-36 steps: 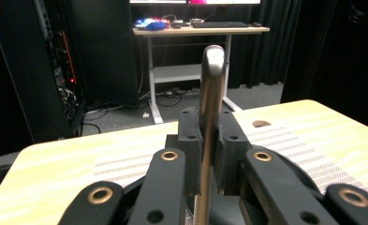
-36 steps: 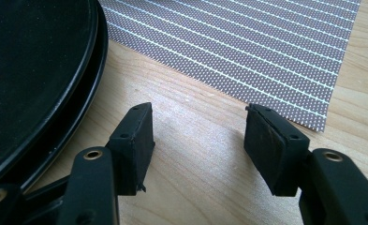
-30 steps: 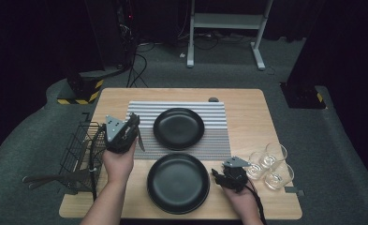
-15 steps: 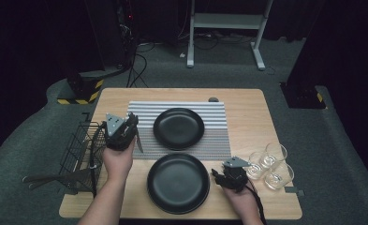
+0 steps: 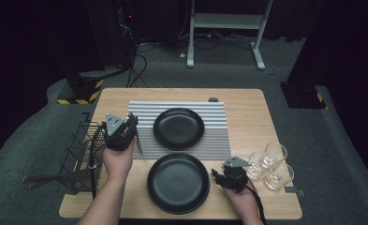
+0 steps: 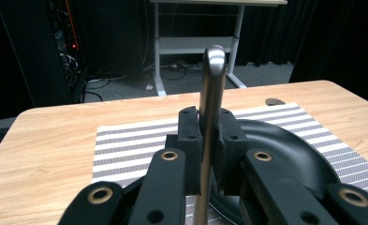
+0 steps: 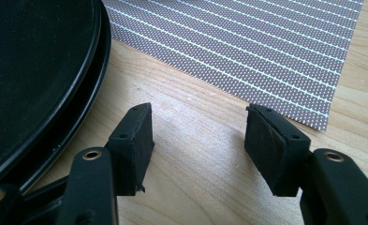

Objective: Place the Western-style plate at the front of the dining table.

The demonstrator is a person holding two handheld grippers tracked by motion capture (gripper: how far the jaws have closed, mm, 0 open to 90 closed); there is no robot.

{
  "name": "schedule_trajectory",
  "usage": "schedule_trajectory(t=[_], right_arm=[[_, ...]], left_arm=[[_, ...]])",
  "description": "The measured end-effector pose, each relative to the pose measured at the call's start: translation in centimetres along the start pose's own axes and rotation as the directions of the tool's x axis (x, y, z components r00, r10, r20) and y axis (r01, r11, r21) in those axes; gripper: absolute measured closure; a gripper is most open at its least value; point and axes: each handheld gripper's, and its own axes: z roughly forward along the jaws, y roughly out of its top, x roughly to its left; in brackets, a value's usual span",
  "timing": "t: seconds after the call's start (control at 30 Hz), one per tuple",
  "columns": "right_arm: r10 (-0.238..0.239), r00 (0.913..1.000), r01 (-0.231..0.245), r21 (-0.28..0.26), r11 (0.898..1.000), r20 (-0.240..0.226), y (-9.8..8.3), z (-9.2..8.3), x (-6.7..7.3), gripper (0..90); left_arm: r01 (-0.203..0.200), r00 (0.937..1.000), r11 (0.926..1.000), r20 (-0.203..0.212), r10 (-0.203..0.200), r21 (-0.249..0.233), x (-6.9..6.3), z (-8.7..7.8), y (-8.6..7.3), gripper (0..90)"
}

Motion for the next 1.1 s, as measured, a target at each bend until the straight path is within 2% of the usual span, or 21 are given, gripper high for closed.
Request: schedule_trajectory(t=[0.2, 0.43, 0.63, 0.8, 0.93, 1.1], right_arm=[[0.001, 1.0, -0.001, -0.001, 1.0, -0.002, 0.0, 0.0, 0.0, 42.1], [0.001, 1.0, -0.001, -0.005, 1.0, -0.01, 0.0, 0.0, -0.2, 42.4], [-0.005, 0.9999, 0.005, -0.001, 1.0, -0.012, 0.0, 0.0, -0.1, 41.7], [-0.008, 0.9999, 0.008, 0.001, 1.0, -0.009, 0.0, 0.0, 0.0, 41.7], [-0.008, 0.9999, 0.008, 0.001, 1.0, -0.007, 0.0, 0.0, 0.0, 41.9], [-0.011, 0.9999, 0.011, -0.001, 1.0, -0.007, 0.0, 0.0, 0.0, 42.0]], left_arm=[[-0.009, 0.9998, 0.9996, 0.017, 0.009, -0.026, 0.2, 0.5, -0.3, 82.6], [0.004, 0.9998, 0.9998, 0.021, -0.004, -0.021, 0.5, 1.5, 0.0, 82.6], [0.024, 0.9994, 0.9991, 0.024, -0.023, -0.036, 0.8, 2.3, -0.1, 82.6], [0.016, 0.9996, 0.9995, 0.023, -0.015, -0.026, 0.5, 2.9, 0.0, 82.7], [-0.014, 0.9997, 0.9997, 0.022, 0.015, -0.018, 0.3, 3.1, 0.2, 82.7], [-0.001, 0.9991, 0.9998, 0.041, 0.002, -0.02, 0.6, 3.5, 0.2, 82.8]])
